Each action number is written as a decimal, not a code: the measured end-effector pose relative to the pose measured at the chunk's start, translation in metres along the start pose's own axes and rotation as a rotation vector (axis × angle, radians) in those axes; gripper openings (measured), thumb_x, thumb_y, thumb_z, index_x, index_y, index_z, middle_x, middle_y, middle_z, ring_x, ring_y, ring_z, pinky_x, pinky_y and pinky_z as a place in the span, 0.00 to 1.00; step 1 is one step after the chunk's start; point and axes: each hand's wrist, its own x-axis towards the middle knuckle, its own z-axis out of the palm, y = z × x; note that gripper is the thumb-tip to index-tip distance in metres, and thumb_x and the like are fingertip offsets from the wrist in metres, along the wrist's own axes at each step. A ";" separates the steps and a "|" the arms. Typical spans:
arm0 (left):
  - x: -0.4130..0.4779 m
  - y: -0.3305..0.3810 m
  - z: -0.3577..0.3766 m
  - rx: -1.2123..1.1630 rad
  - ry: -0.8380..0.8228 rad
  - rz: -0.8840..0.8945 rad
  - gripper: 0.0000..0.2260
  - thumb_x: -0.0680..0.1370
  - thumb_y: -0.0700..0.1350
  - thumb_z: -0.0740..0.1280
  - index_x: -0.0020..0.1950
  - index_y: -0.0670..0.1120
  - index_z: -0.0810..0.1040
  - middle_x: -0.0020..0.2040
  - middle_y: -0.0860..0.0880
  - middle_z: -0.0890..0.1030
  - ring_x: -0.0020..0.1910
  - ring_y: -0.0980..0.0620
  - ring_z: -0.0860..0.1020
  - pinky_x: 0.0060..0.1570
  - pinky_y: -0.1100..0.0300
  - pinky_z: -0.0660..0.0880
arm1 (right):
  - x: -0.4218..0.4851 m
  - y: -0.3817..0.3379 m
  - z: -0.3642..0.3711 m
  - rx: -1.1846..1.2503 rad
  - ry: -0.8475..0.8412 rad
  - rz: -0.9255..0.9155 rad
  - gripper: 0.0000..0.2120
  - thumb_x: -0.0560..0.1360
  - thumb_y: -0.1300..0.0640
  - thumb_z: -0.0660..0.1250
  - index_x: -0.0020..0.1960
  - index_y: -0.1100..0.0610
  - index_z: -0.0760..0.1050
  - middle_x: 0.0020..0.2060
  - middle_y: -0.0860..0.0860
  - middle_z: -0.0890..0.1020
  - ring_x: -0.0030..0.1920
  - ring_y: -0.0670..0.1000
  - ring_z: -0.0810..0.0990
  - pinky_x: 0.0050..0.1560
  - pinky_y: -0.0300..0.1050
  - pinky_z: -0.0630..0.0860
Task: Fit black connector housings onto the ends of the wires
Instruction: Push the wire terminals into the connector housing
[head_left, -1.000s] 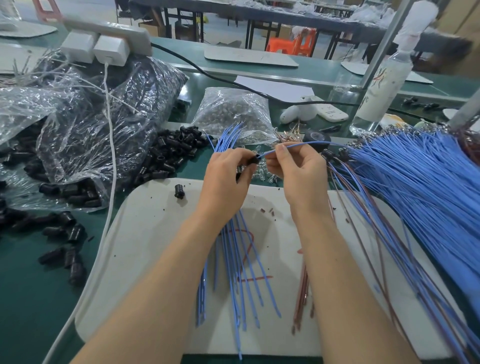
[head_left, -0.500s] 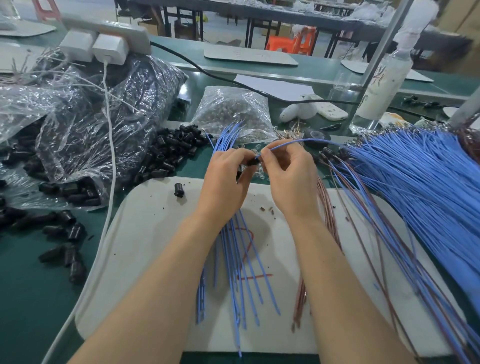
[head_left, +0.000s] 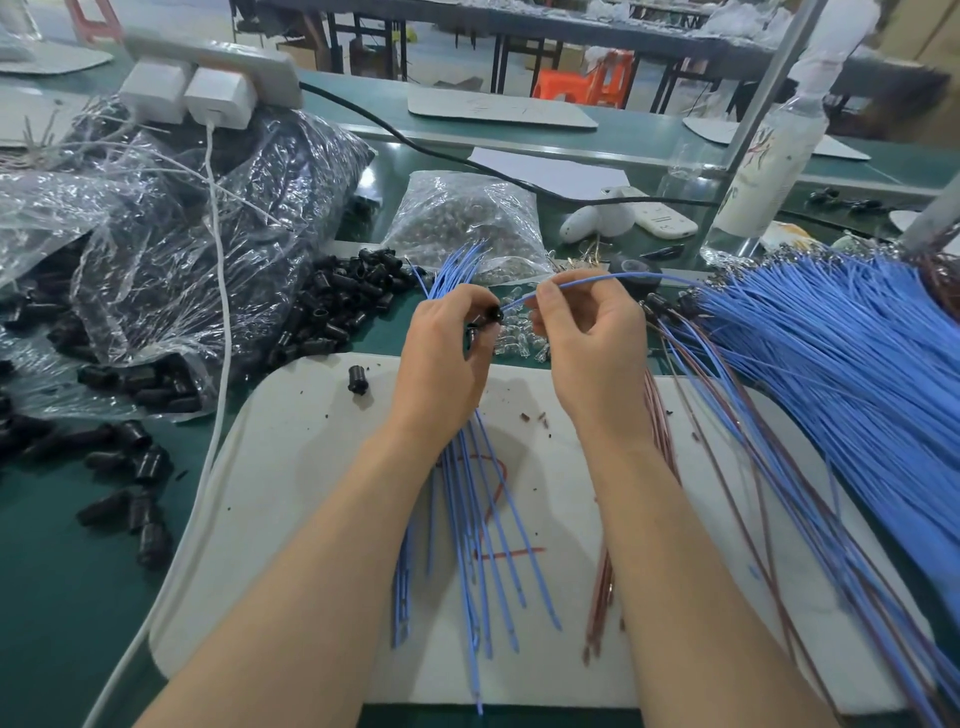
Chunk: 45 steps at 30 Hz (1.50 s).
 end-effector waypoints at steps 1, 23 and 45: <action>0.000 0.000 0.000 0.001 0.000 -0.002 0.07 0.76 0.36 0.65 0.53 0.43 0.77 0.45 0.55 0.76 0.51 0.51 0.73 0.48 0.79 0.62 | 0.000 0.000 0.000 -0.010 -0.005 -0.013 0.05 0.75 0.55 0.65 0.41 0.47 0.74 0.38 0.51 0.82 0.40 0.53 0.82 0.48 0.57 0.79; -0.002 0.003 0.001 0.057 -0.083 0.084 0.11 0.77 0.38 0.66 0.59 0.42 0.79 0.49 0.45 0.80 0.52 0.44 0.73 0.53 0.61 0.66 | 0.001 0.004 -0.002 -0.151 -0.090 0.004 0.03 0.77 0.57 0.67 0.44 0.53 0.77 0.37 0.44 0.81 0.42 0.47 0.81 0.51 0.49 0.78; 0.033 -0.036 -0.025 0.657 -0.017 -0.454 0.13 0.80 0.50 0.57 0.57 0.48 0.78 0.59 0.44 0.74 0.59 0.40 0.69 0.57 0.47 0.62 | 0.005 0.011 0.005 0.096 0.035 0.230 0.10 0.78 0.60 0.65 0.40 0.49 0.74 0.36 0.51 0.82 0.39 0.50 0.80 0.51 0.58 0.79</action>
